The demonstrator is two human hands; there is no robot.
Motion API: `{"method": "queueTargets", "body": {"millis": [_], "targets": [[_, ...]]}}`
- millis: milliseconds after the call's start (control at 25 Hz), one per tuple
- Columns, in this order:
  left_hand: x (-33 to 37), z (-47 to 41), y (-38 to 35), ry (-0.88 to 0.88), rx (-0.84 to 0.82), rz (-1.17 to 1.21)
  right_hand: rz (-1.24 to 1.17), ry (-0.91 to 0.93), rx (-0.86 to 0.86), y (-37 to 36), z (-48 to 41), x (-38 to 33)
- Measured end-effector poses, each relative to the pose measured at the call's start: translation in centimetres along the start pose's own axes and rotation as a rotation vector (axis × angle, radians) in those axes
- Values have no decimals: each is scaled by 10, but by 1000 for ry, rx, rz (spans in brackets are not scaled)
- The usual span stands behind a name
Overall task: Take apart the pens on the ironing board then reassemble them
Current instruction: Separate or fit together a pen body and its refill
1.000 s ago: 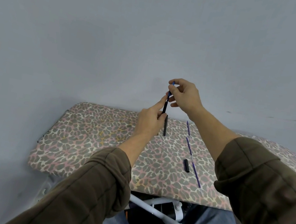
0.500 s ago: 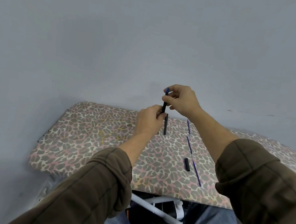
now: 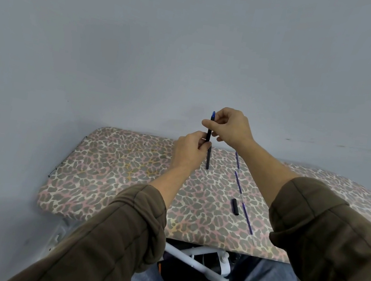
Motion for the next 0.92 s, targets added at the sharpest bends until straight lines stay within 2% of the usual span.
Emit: {"method": "queueTargets", "body": {"millis": [160, 920], "targets": [[1, -1, 1, 1, 0, 18, -97, -8, -39, 3, 2, -2], [2, 0, -1, -2, -4, 26, -67, 4, 29, 5, 3, 0]]}}
Point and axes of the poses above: each hand's wrist, its own z-axis away from the middle knuckle, its own y-axis out of the back of the hand, x = y × z, the point moved 1 cm from there along -z, towards the middle knuckle, and after that the axes turned 11 degrees about -x, right-handed, at the moved point
